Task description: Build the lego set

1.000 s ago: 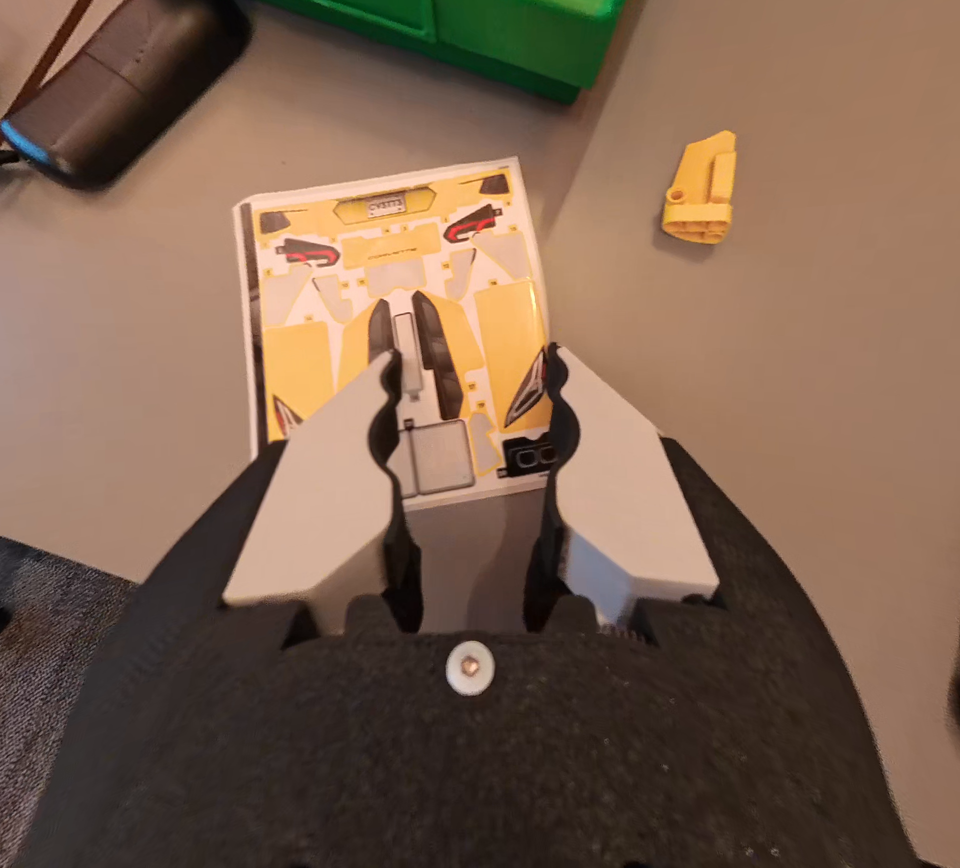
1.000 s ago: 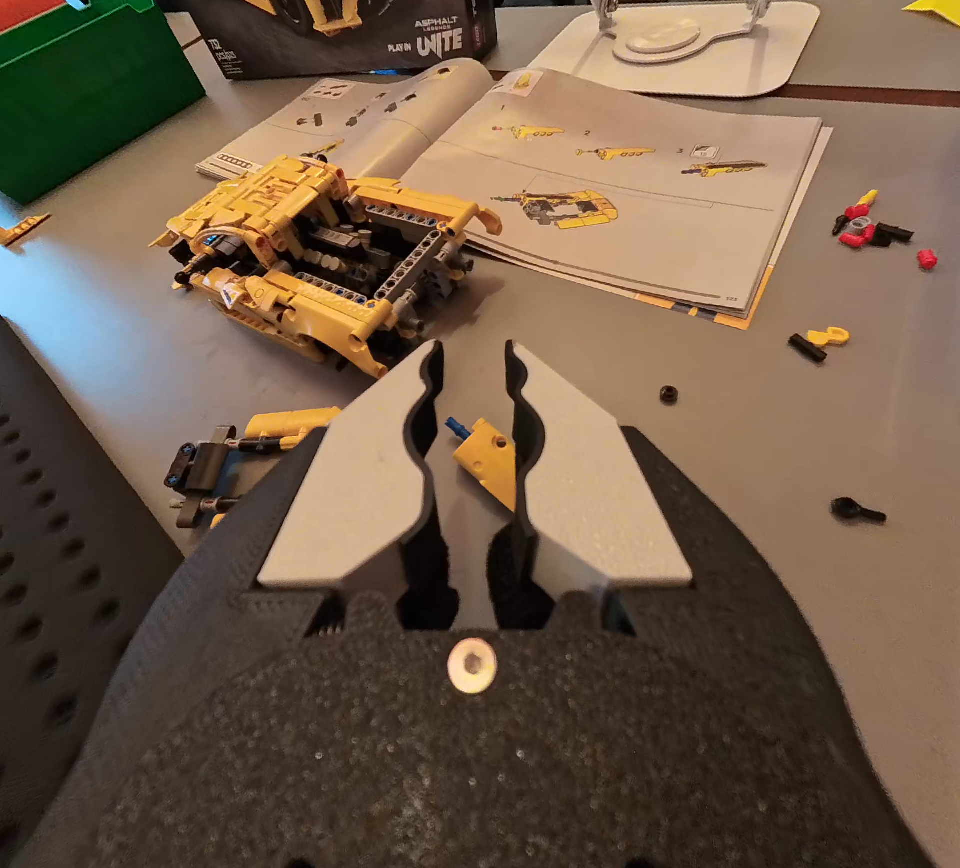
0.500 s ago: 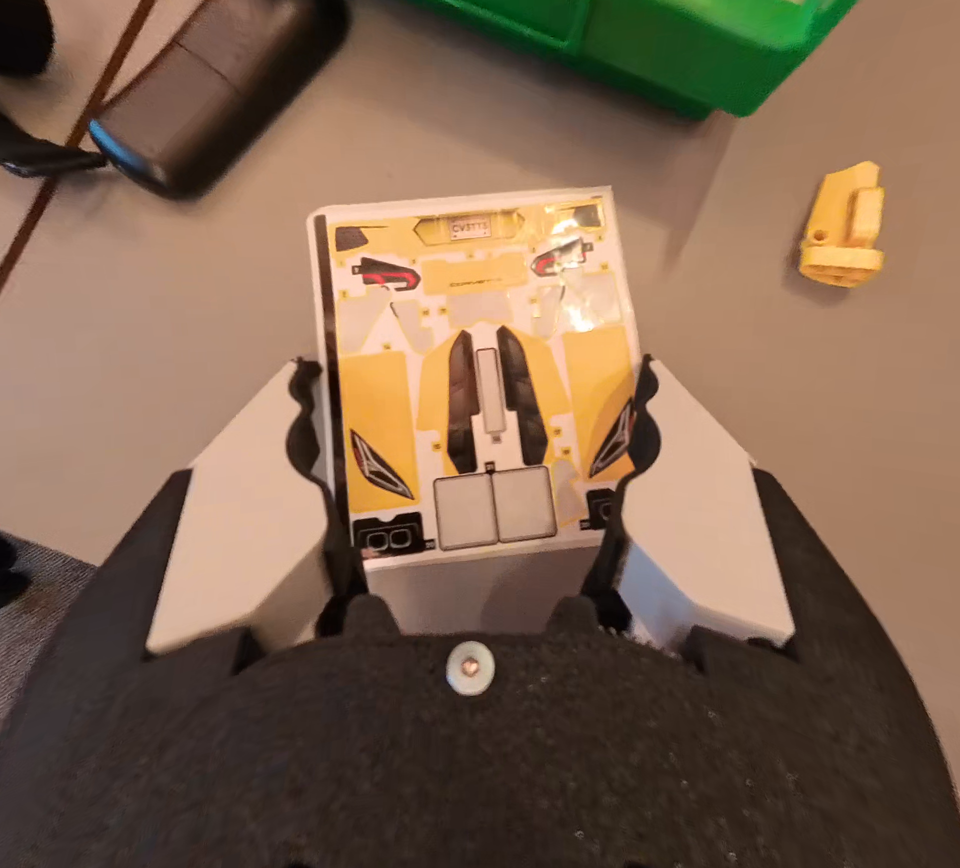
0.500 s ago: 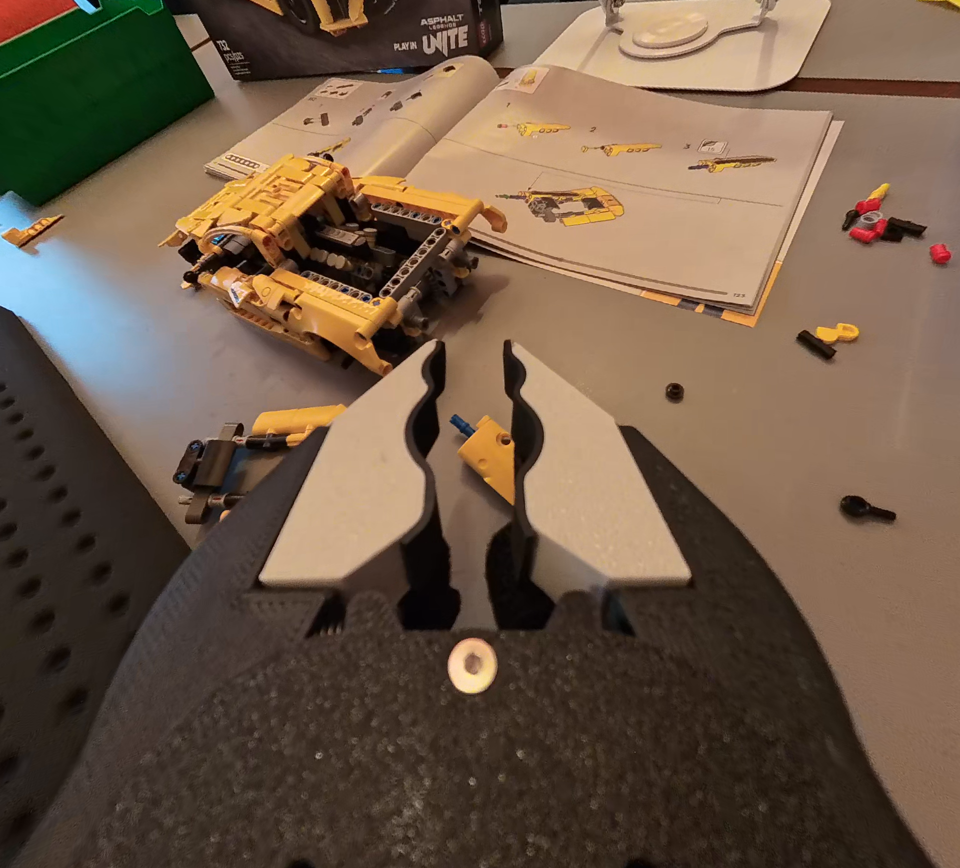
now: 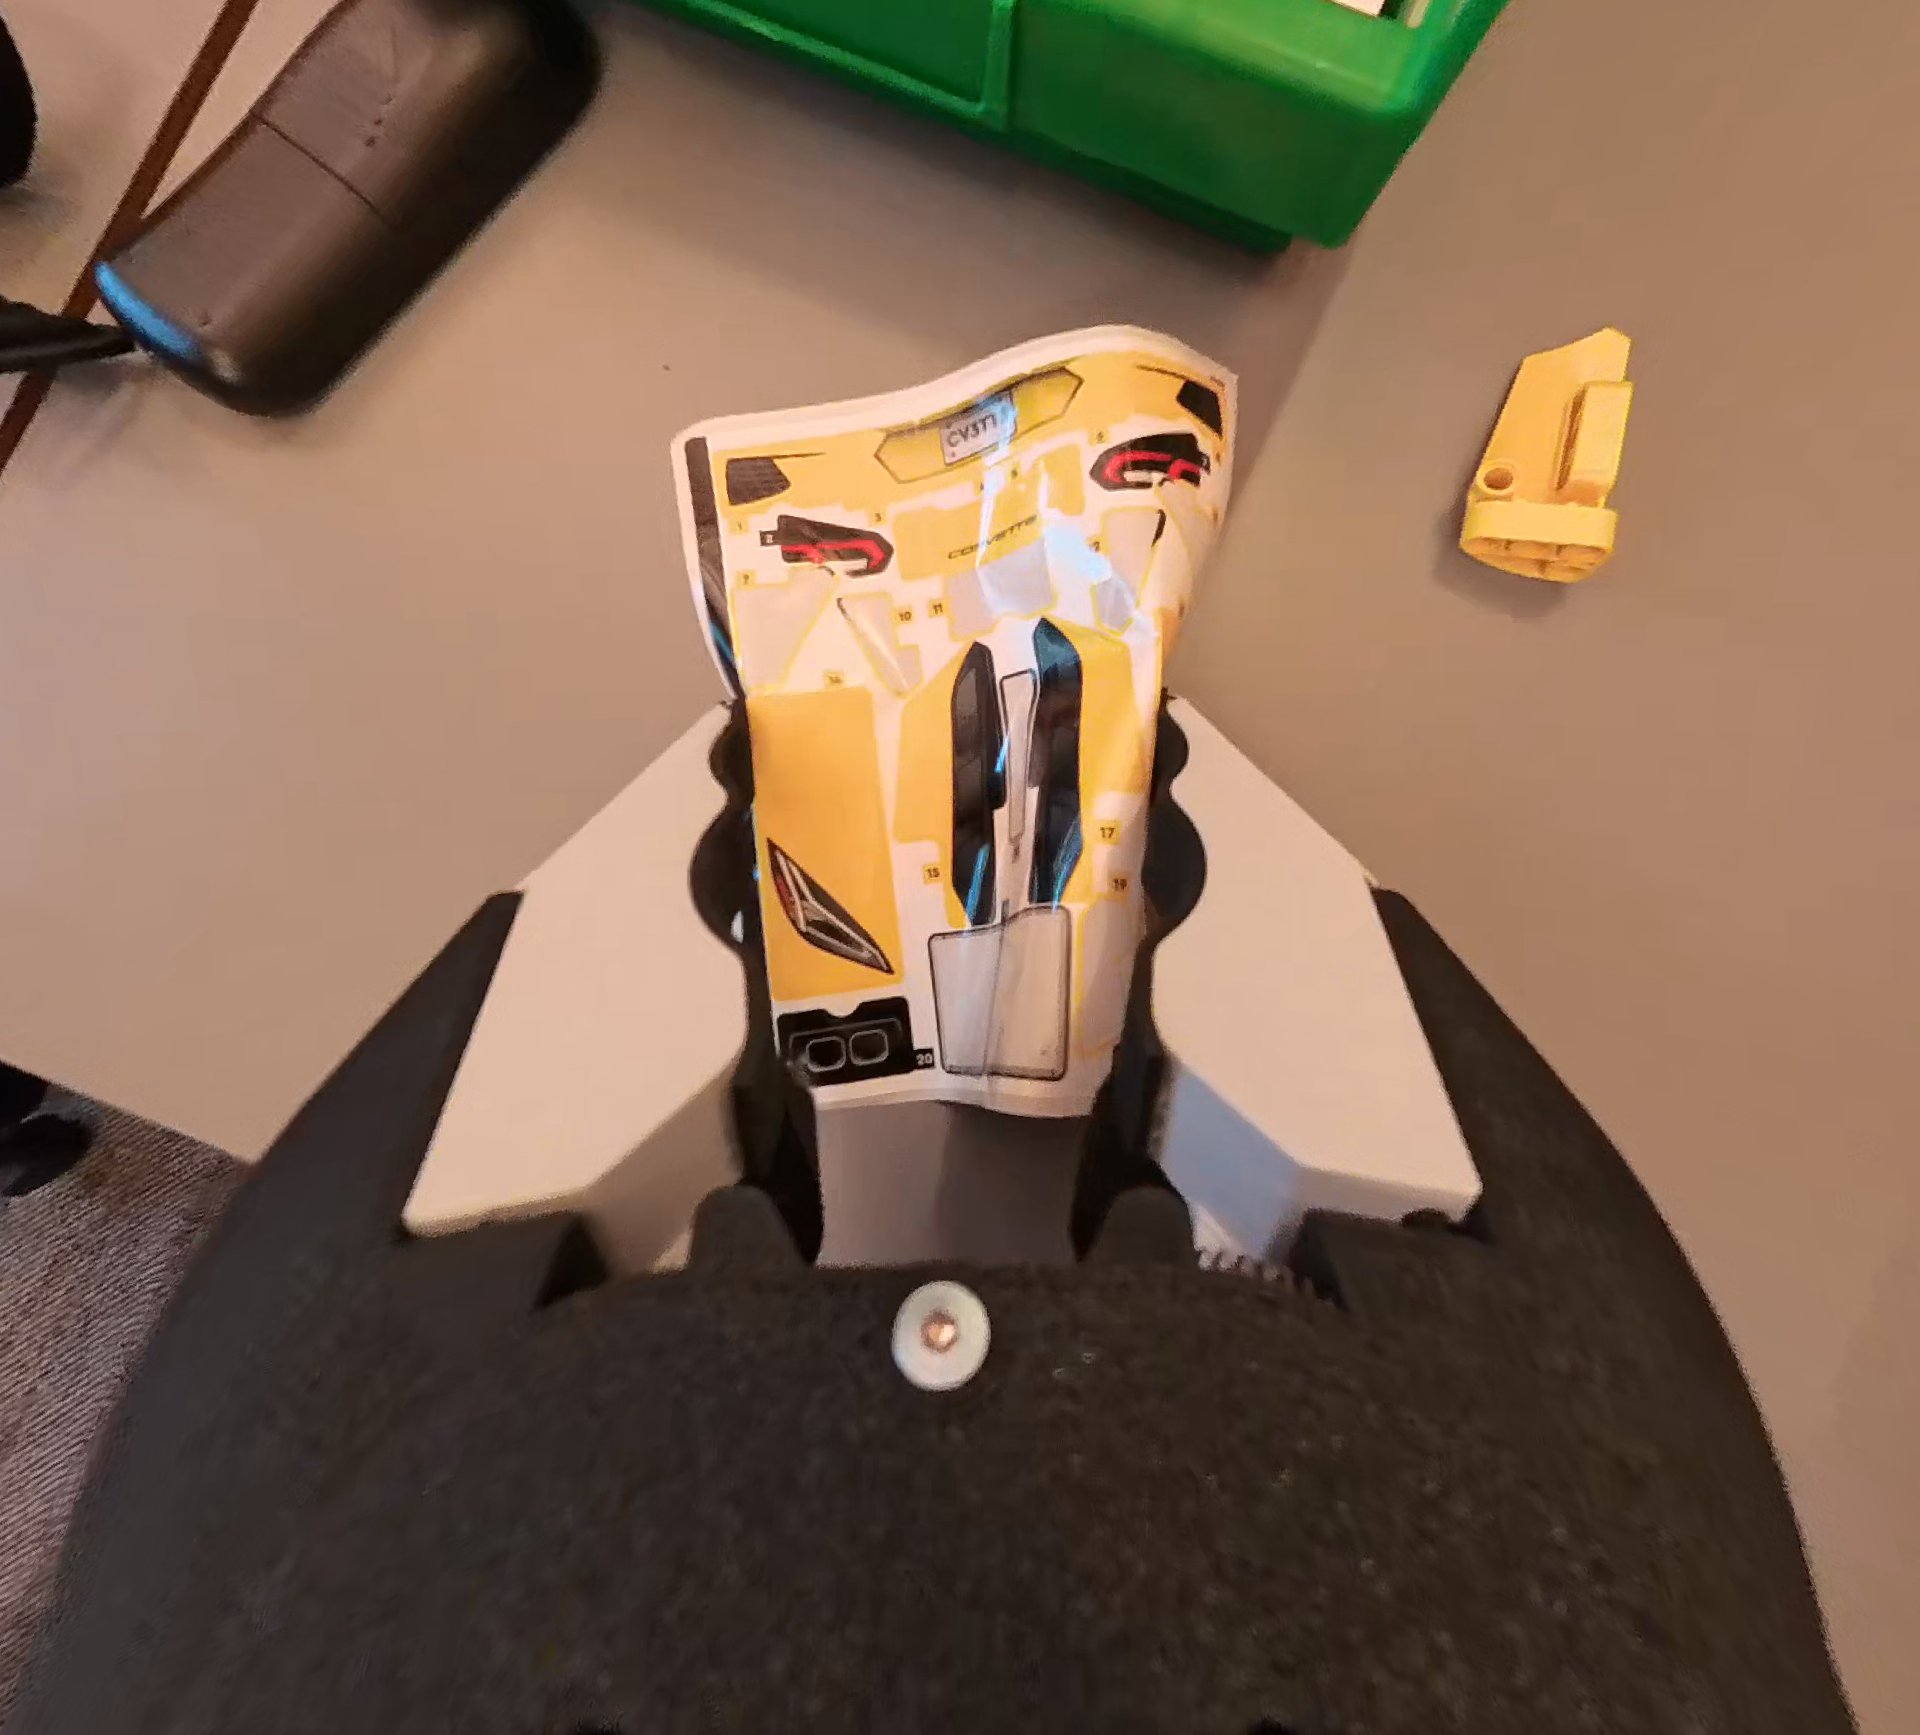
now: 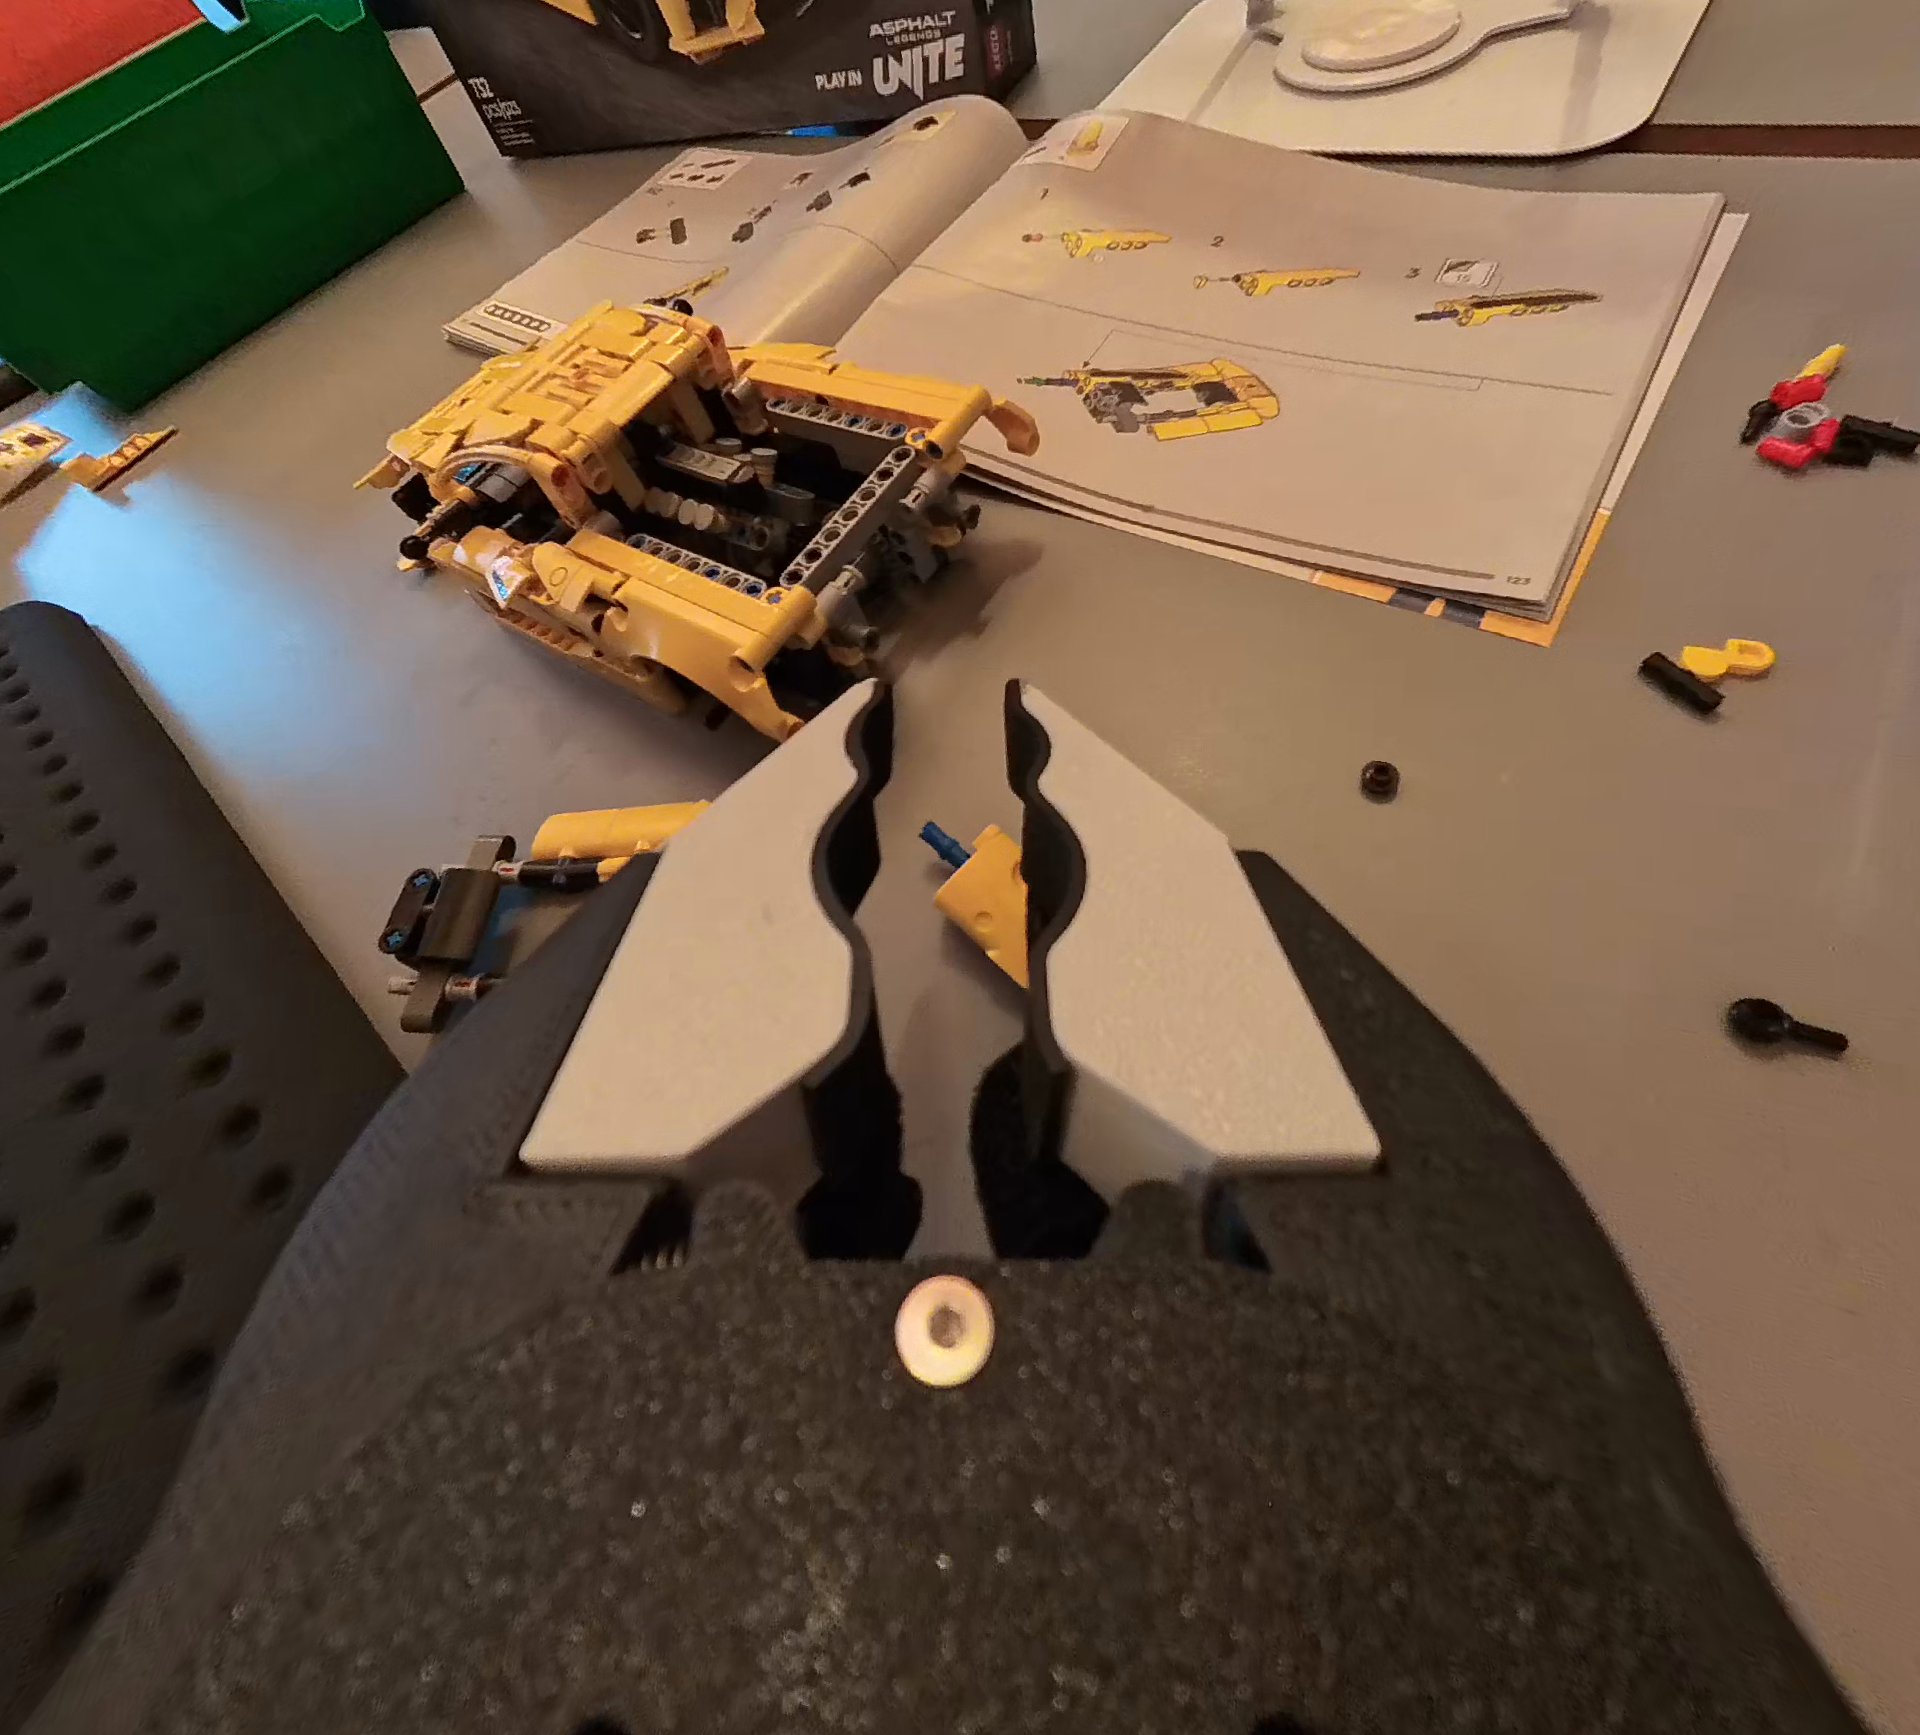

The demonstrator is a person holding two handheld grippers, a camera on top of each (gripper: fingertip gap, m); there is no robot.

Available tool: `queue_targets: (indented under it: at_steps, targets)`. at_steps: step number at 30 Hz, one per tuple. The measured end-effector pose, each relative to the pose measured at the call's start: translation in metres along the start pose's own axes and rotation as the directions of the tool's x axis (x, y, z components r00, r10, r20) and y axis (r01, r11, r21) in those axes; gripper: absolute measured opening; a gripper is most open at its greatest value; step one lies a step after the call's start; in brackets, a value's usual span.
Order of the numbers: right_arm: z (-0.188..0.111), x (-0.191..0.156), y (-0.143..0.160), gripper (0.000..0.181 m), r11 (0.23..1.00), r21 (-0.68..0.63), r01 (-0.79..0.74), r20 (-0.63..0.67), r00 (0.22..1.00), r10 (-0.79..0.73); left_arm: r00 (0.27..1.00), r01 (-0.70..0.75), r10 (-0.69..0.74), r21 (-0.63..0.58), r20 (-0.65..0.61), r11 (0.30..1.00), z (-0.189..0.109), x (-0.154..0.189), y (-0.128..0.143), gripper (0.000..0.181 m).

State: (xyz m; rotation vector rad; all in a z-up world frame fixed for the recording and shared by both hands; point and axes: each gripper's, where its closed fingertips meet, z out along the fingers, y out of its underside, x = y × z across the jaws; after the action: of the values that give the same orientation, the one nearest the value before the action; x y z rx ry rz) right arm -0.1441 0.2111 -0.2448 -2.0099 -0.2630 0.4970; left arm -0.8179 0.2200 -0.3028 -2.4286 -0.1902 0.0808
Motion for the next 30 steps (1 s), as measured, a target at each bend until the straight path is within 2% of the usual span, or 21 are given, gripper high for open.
queue_targets:
  at_steps: [2,5,7,8,9,12,15,18,21,23,26,28,29,30]
  targets:
    - [0.0,0.0,0.0,0.021,1.0,0.002,-0.004,0.003,1.0,0.004,0.999,-0.028,0.028,0.006,0.026,1.0,-0.003,-0.001,-0.001,0.07]
    - [-0.001,-0.001,-0.002,0.021,1.0,0.012,-0.004,0.008,1.0,0.004,0.998,-0.064,0.061,0.078,0.03,0.995,-0.013,0.003,-0.01,0.045]
    - [-0.003,-0.003,-0.006,0.02,1.0,0.031,-0.001,0.013,1.0,0.0,0.997,-0.076,0.076,0.119,0.003,0.99,-0.022,0.01,-0.015,0.039]
    - [-0.004,-0.007,-0.01,0.02,0.999,0.048,0.003,0.028,1.0,-0.004,0.996,-0.086,0.09,0.135,-0.022,0.987,-0.026,0.015,-0.016,0.026]
    - [-0.005,-0.013,-0.016,0.019,0.997,0.072,0.005,0.048,0.999,-0.008,0.993,-0.099,0.108,0.156,-0.051,0.983,-0.03,0.023,-0.017,0.02]
    - [-0.005,-0.038,-0.031,0.019,0.994,0.109,0.005,0.113,0.993,-0.018,0.976,-0.107,0.146,0.226,-0.163,0.968,-0.047,0.054,-0.023,0.02]
    - [0.003,-0.09,-0.047,0.02,0.995,0.099,-0.015,0.28,0.96,-0.013,0.936,-0.086,0.193,0.341,-0.295,0.936,-0.074,0.1,-0.041,0.012]
    - [0.021,-0.167,-0.056,0.026,1.0,-0.001,-0.019,0.493,0.87,0.017,0.853,-0.085,0.308,0.47,-0.422,0.878,-0.112,0.167,-0.063,0.013]
    - [0.03,-0.253,-0.072,0.031,0.996,-0.051,-0.067,0.723,0.686,0.083,0.736,-0.062,0.402,0.537,-0.545,0.841,-0.144,0.239,-0.073,0.014]
    - [0.041,-0.286,-0.081,0.03,0.994,-0.058,-0.092,0.778,0.62,0.103,0.604,0.006,0.418,0.528,-0.678,0.849,-0.166,0.288,-0.073,0.015]
    - [0.061,-0.297,-0.092,0.032,0.994,-0.009,-0.105,0.774,0.629,0.073,0.439,0.049,0.434,0.503,-0.787,0.863,-0.189,0.343,-0.066,0.016]
    - [0.057,-0.293,-0.106,0.03,0.984,0.019,-0.179,0.799,0.594,0.093,0.355,0.054,0.433,0.48,-0.829,0.875,-0.198,0.37,-0.06,0.016]
    - [0.055,-0.287,-0.111,0.026,0.976,0.034,-0.216,0.798,0.593,0.104,0.32,0.06,0.427,0.468,-0.846,0.882,-0.201,0.381,-0.058,0.017]
    - [0.052,-0.281,-0.114,0.011,0.972,0.045,-0.231,0.8,0.592,0.104,0.29,0.062,0.423,0.458,-0.858,0.887,-0.203,0.39,-0.055,0.018]
